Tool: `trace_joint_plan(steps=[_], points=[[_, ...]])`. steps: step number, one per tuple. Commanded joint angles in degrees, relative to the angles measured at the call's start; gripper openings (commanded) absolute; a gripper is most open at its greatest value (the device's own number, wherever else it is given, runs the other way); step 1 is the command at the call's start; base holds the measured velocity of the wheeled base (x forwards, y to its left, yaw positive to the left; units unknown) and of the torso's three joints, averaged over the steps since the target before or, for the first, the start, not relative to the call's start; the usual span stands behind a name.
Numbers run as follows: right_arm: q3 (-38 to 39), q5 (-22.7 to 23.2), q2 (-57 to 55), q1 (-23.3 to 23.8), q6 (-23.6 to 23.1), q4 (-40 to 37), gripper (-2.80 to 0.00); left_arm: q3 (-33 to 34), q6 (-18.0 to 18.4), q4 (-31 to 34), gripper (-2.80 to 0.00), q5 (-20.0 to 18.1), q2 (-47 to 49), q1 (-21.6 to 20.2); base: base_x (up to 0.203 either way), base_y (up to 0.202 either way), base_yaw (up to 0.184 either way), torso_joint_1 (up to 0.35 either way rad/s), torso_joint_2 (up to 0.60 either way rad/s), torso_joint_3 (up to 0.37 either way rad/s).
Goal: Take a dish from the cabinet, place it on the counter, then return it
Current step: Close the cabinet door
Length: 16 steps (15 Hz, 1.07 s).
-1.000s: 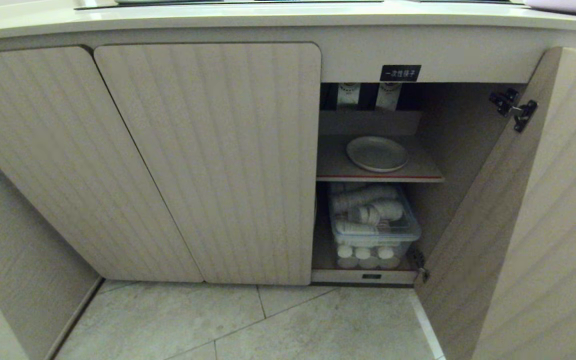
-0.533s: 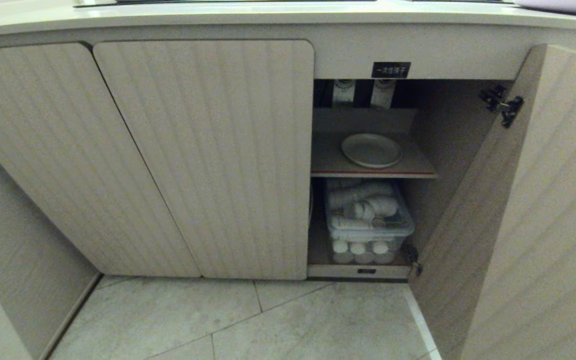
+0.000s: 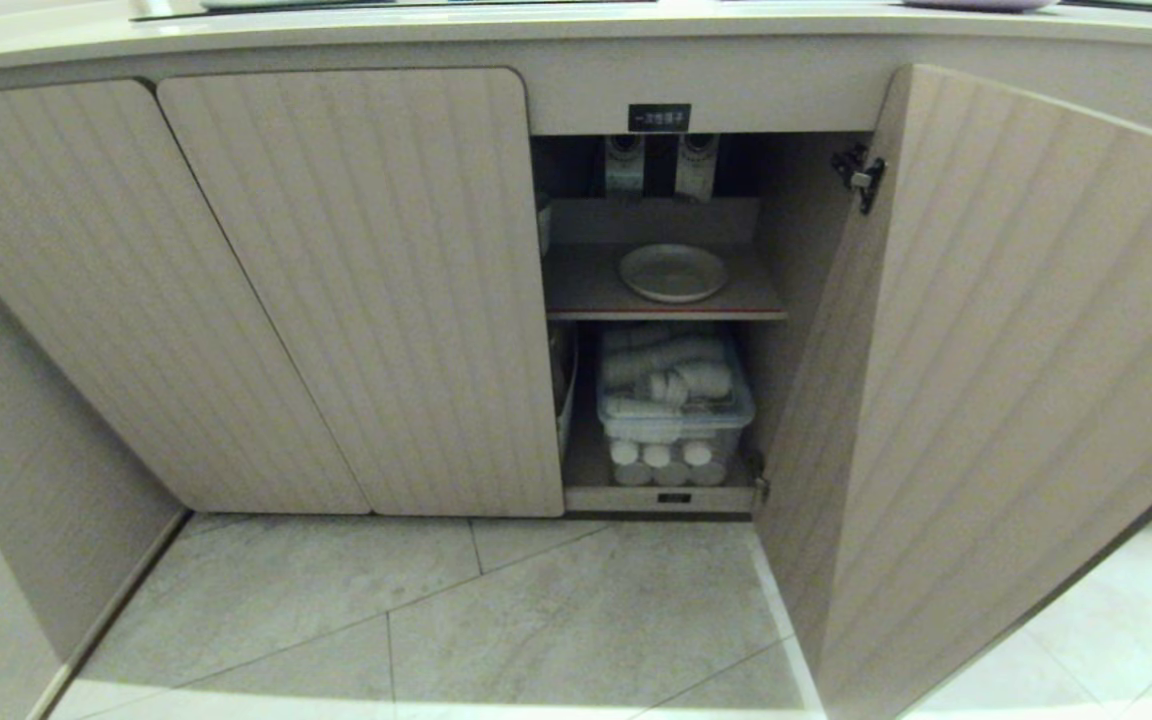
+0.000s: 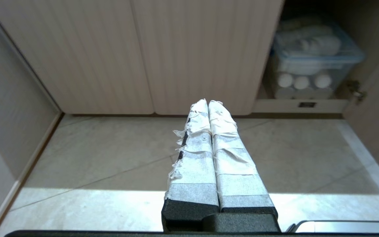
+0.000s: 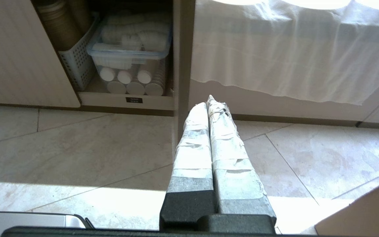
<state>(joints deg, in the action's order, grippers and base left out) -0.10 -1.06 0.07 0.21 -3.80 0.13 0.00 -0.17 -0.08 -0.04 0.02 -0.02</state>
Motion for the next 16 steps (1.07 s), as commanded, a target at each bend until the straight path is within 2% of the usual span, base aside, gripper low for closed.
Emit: trace_joint_plan(steps=[1,16], points=[[0.01,0.00,-0.07,0.05,-0.06,0.05,-2.80,0.00,-0.01,0.08,-2.80,0.04,-0.02,0.02,0.000,0.000,0.000,0.000,0.00,0.000],[0.08,0.09,-0.07,0.05,-0.77,-0.04,-2.80,0.00,0.08,0.08,-2.80,0.04,-0.02,0.02,0.000,0.000,0.000,0.000,0.00,0.000]])
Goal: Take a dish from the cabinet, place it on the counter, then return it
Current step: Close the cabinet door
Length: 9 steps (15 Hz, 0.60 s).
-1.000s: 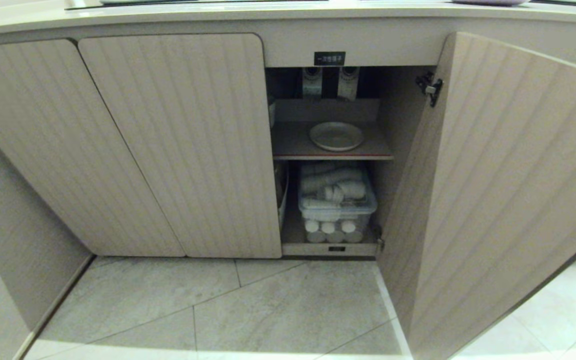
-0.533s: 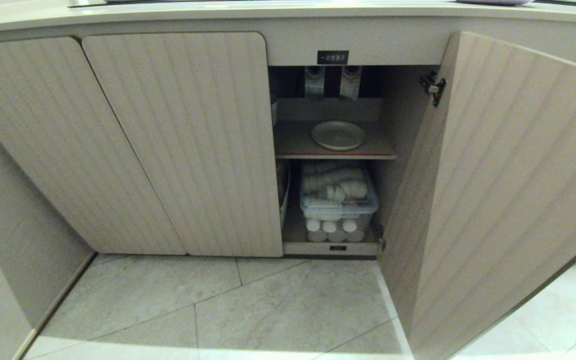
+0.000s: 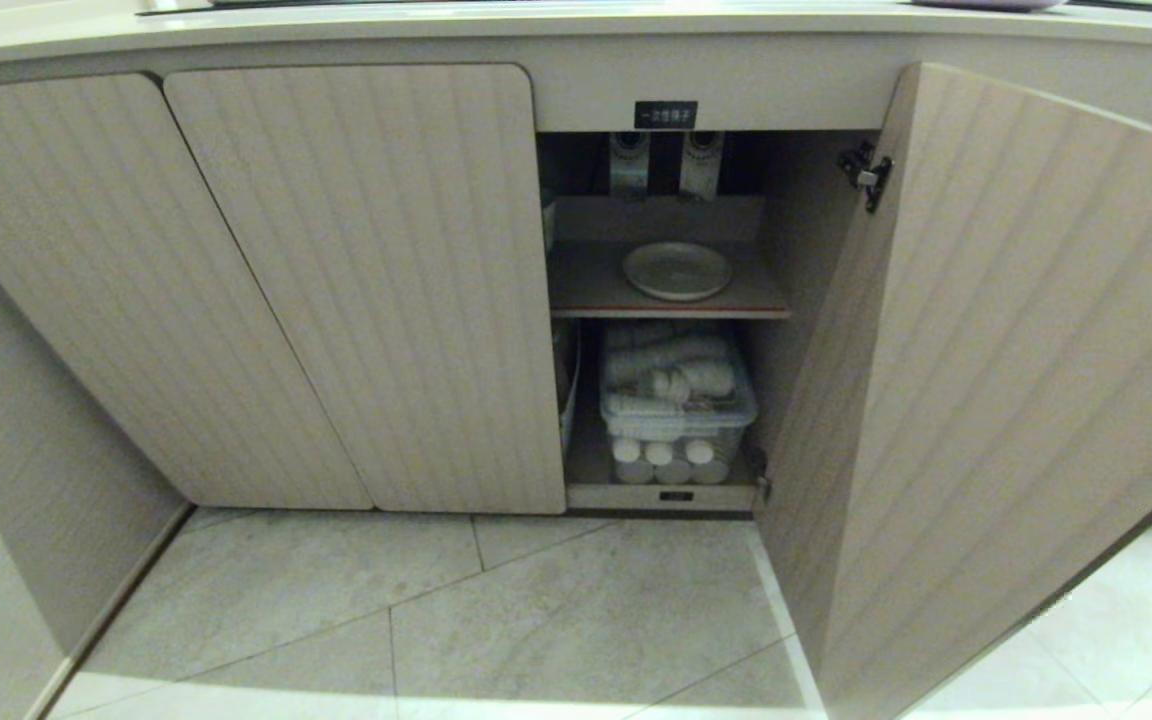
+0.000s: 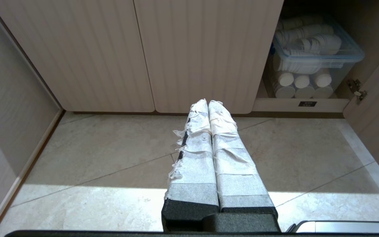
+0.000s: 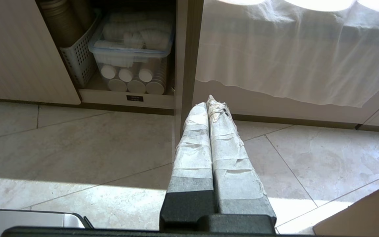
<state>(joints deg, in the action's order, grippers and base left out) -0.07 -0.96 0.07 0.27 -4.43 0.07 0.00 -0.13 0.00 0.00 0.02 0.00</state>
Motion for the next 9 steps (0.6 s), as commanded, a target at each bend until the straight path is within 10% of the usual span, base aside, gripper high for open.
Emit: trace_joint_plan(steps=[1,9], points=[[-0.01,0.08,-0.07,0.00,-0.29,0.01,-2.80,0.00,0.02,0.00,-2.80,0.00,-0.02,0.00,0.000,0.000,0.000,0.000,0.00,0.000],[-0.01,-0.18,-0.11,0.00,0.04,0.19,-2.80,0.00,-0.04,0.00,-2.80,0.00,-0.02,0.00,0.000,0.000,0.000,0.000,0.00,0.000]])
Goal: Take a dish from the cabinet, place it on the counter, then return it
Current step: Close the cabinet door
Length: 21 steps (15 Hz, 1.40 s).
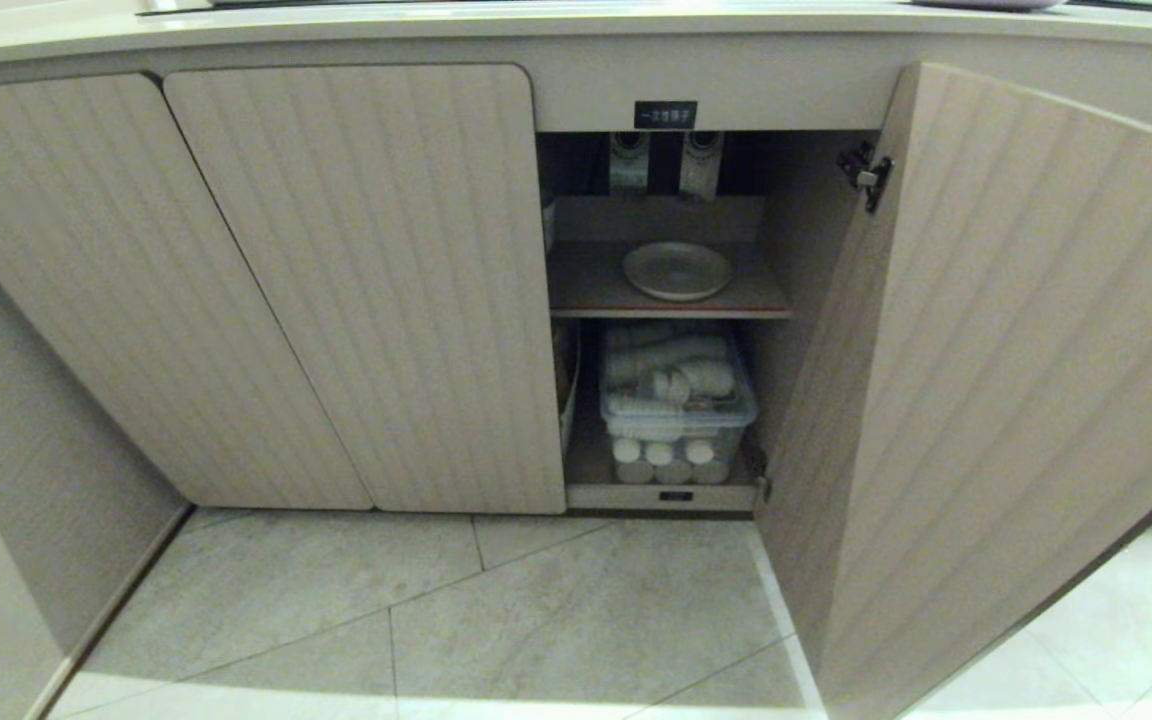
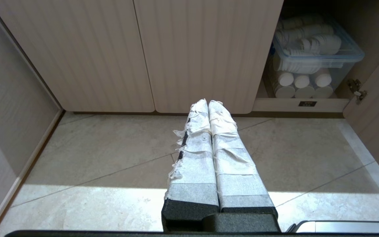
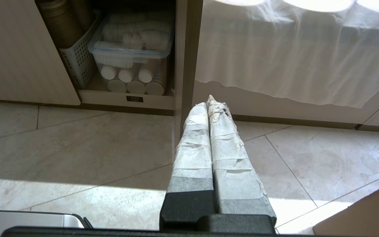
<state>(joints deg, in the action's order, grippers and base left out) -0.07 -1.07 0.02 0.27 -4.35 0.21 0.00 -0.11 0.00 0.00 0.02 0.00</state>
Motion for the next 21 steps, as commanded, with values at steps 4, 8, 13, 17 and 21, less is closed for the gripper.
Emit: trace_joint_plan(steps=[4,8,13,17,21], points=[[-2.20,-0.48,-5.13,0.07,0.77,2.82,-2.80,0.00,0.00,0.00,-2.80,0.00,-0.02,0.00,0.000,0.000,0.000,0.000,0.00,0.000],[-7.82,-6.13,-14.73,1.83,2.99,6.66,-2.80,0.00,-0.07,0.00,-2.80,0.00,-0.02,0.00,0.000,0.000,0.000,0.000,0.00,0.000],[-18.49,-7.39,-25.71,13.38,5.94,8.30,-2.80,0.00,-0.07,0.00,-2.80,0.00,-0.02,0.00,0.000,0.000,0.000,0.000,0.00,0.000],[-22.70,-5.18,-33.10,14.20,6.75,18.16,-2.80,0.00,0.02,0.00,-2.80,0.00,-0.02,0.00,0.000,0.000,0.000,0.000,0.00,0.000],[-23.13,0.84,-33.84,14.15,8.32,21.96,-2.80,0.00,-0.06,0.00,-2.80,0.00,-0.02,0.00,0.000,0.000,0.000,0.000,0.00,0.000]])
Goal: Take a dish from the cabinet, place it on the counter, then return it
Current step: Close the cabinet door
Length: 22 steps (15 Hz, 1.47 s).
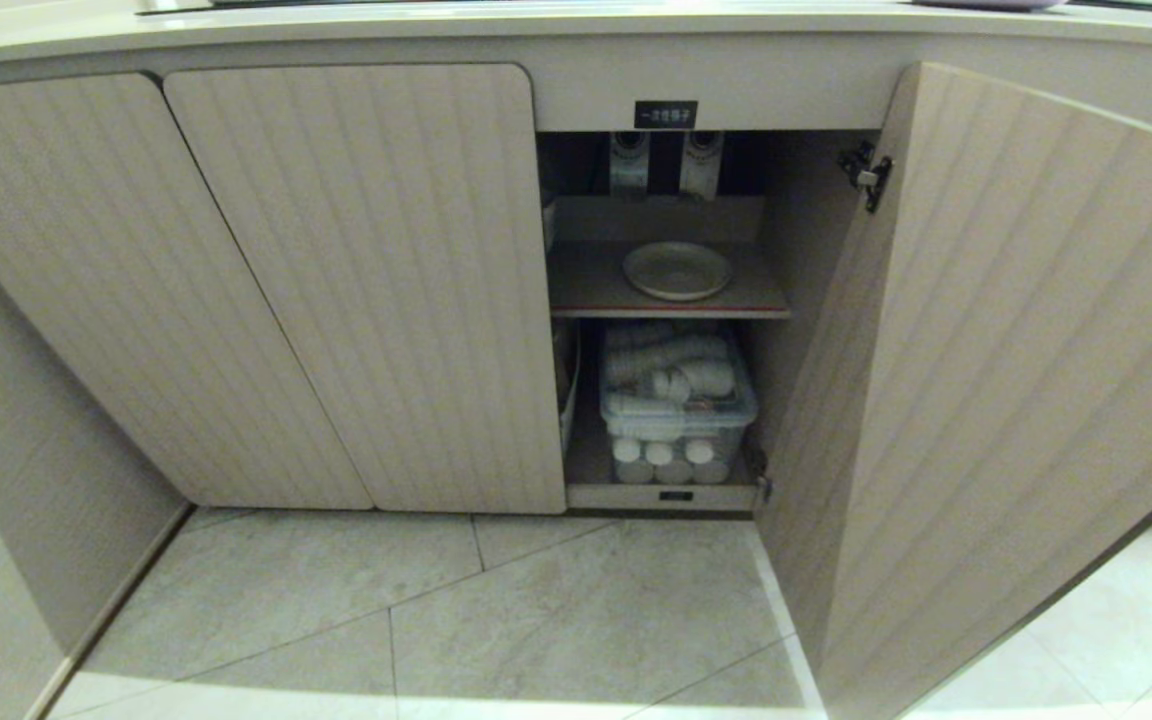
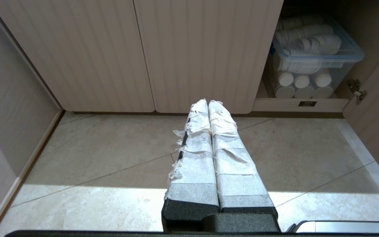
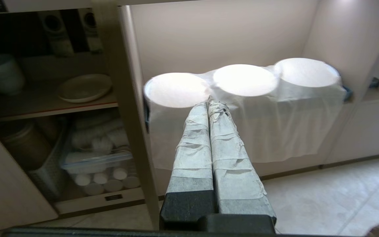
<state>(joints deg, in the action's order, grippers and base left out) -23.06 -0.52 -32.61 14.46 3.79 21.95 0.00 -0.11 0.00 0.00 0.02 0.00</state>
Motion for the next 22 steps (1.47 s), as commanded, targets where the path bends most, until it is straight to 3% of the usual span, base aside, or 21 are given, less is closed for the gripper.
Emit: trace_joint_plan(steps=[1,9,22], points=[[-0.07,0.66,-1.72,-0.04,0.55,0.71,-2.80,0.00,-0.05,0.00,-2.80,0.00,-0.02,0.00,0.000,0.000,0.000,0.000,0.00,0.000],[0.20,2.74,-7.50,-1.40,5.13,5.23,-2.80,0.00,-0.03,0.00,-2.80,0.00,-0.02,0.00,0.000,0.000,0.000,0.000,0.00,0.000],[0.04,3.49,-15.13,-2.78,6.34,11.88,-2.80,0.00,-0.06,0.00,-2.80,0.00,-0.02,0.00,0.000,0.000,0.000,0.000,0.00,0.000]])
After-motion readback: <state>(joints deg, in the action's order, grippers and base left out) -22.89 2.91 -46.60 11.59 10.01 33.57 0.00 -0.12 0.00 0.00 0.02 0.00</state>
